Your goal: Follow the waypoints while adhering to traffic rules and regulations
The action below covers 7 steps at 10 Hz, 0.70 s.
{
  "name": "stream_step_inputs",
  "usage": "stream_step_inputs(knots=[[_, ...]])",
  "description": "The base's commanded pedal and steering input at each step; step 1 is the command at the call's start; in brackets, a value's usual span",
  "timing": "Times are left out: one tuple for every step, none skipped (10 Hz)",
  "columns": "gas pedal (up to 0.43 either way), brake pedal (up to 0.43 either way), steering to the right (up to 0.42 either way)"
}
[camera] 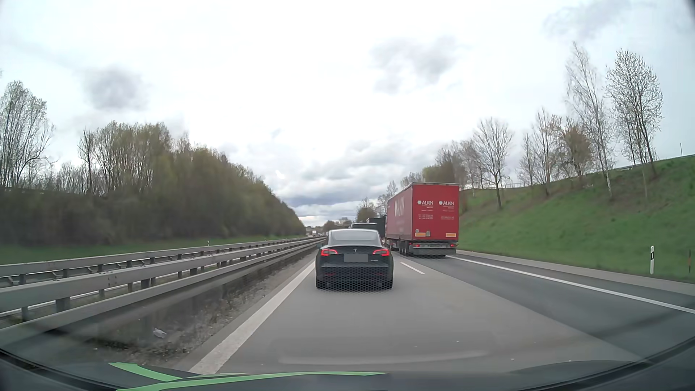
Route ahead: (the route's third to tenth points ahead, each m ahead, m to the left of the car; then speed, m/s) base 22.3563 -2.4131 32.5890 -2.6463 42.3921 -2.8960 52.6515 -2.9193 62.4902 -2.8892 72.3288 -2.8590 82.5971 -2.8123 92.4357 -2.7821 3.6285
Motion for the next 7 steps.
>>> stream_step_inputs(knots=[[0.087, 0.0, -0.001], [0.087, 0.0, -0.001], [0.098, 0.0, -0.002], [0.098, 0.0, -0.002], [0.098, 0.0, -0.001], [0.098, 0.0, -0.001], [0.098, 0.0, -0.001]])
